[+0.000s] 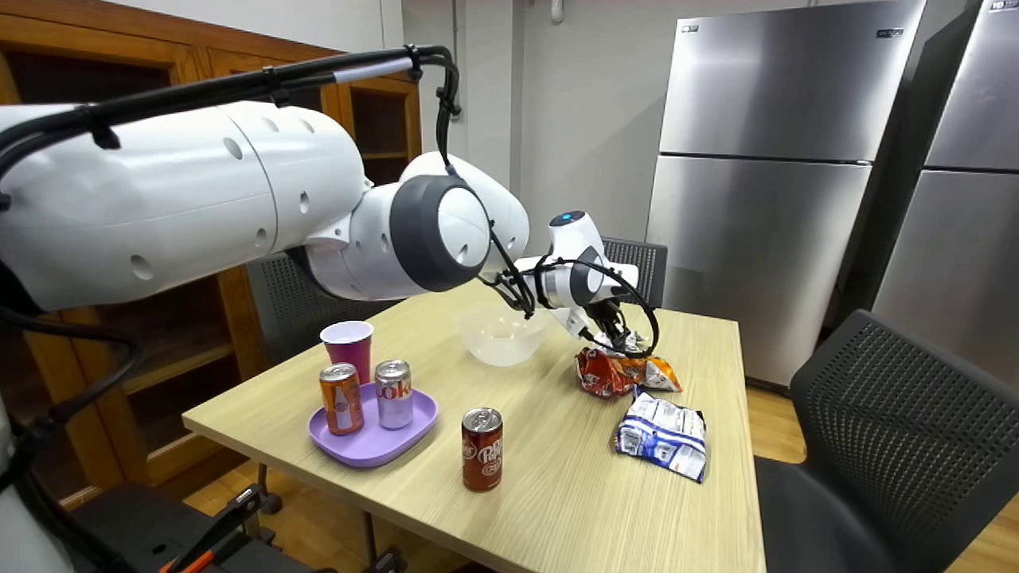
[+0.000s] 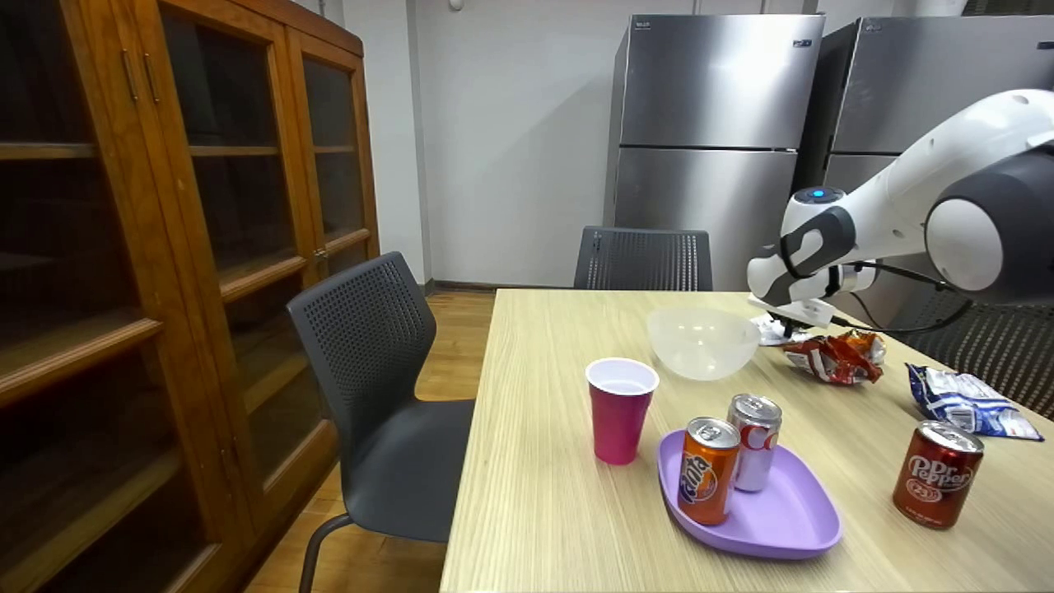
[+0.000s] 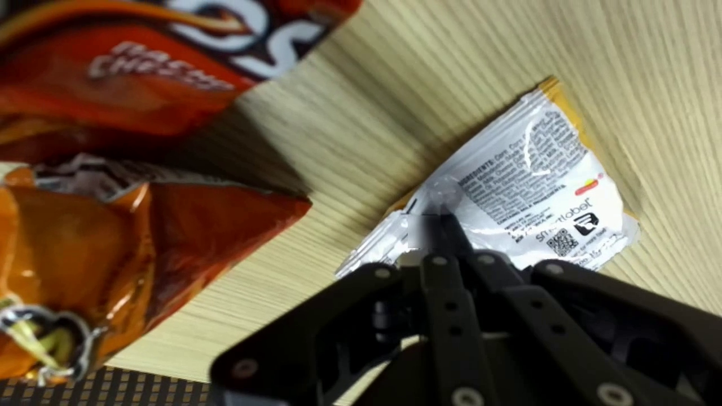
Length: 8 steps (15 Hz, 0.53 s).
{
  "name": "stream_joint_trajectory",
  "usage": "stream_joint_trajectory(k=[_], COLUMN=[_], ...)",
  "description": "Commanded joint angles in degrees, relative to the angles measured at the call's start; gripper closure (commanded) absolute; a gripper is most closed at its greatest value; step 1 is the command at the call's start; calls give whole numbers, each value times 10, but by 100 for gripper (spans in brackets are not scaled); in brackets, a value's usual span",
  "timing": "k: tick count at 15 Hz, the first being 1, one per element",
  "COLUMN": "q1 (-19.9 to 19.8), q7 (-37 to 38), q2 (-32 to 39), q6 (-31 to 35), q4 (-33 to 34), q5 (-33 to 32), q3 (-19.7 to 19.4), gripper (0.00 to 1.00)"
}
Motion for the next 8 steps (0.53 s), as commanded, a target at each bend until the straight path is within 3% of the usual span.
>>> stream_joint_trajectory(k=[1, 8], q1=[0, 4], q7=[-6, 5], q2=[0, 0], q6=[-12, -1], q4=[1, 10], q5=[-18, -23], q3=[15, 12], gripper=[100, 100])
